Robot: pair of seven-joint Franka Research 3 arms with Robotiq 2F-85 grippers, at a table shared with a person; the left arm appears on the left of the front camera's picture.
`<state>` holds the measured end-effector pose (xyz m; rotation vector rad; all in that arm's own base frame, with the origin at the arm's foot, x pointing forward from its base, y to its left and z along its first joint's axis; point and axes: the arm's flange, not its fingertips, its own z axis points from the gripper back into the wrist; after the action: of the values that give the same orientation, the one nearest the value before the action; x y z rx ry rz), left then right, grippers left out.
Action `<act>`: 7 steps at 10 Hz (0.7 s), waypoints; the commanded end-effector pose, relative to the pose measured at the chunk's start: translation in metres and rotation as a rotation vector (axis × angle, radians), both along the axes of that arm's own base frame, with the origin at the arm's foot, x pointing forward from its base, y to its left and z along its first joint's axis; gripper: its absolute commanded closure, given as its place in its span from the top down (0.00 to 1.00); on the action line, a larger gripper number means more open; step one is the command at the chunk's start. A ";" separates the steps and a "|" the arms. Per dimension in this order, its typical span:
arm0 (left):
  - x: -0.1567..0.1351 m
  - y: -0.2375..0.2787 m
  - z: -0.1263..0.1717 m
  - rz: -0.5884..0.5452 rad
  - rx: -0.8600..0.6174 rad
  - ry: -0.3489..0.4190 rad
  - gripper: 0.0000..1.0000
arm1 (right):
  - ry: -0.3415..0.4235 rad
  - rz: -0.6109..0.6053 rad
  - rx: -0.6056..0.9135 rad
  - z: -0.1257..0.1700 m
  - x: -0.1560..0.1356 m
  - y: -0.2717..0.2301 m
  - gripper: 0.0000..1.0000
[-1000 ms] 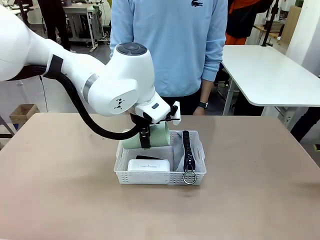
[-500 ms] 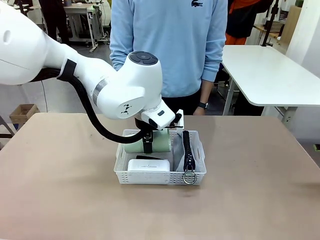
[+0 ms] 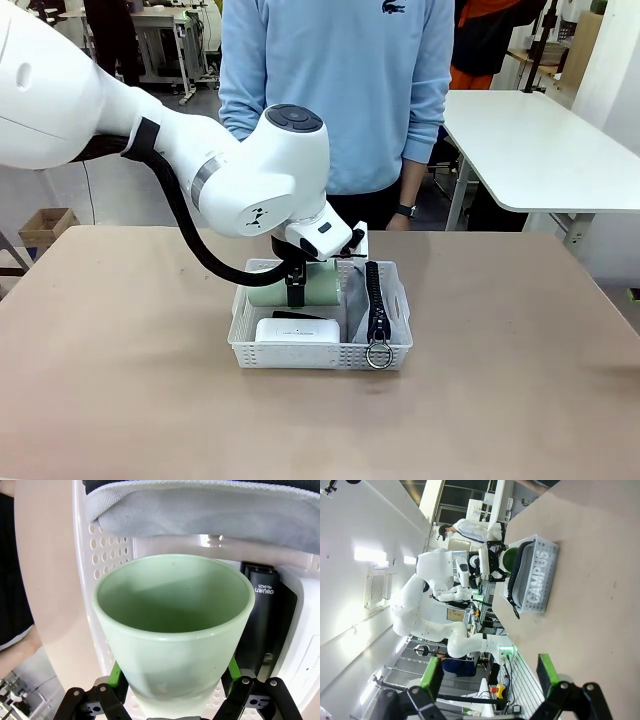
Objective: Efficiently arrange items inside the basket to fit them all.
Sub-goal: Pick up the Reusable plastic cup and place it inside the Organizing basket.
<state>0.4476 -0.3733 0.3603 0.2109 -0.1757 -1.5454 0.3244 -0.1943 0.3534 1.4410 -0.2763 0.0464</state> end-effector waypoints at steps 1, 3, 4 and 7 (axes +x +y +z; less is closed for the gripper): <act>0.000 -0.004 0.001 0.016 0.012 -0.019 0.96 | 0.012 0.003 -0.014 0.003 -0.002 0.000 1.00; -0.001 -0.004 0.000 0.011 0.008 -0.021 1.00 | 0.012 0.003 -0.014 0.003 -0.002 0.000 1.00; -0.002 -0.004 0.001 0.008 0.003 -0.024 1.00 | 0.012 0.003 -0.014 0.003 -0.002 0.000 1.00; -0.006 -0.001 0.008 0.001 -0.018 -0.024 1.00 | 0.012 0.003 -0.014 0.003 -0.002 0.000 1.00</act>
<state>0.4448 -0.3775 0.3634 0.2112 -0.1882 -1.5546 0.3244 -0.1943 0.3534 1.4410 -0.2763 0.0464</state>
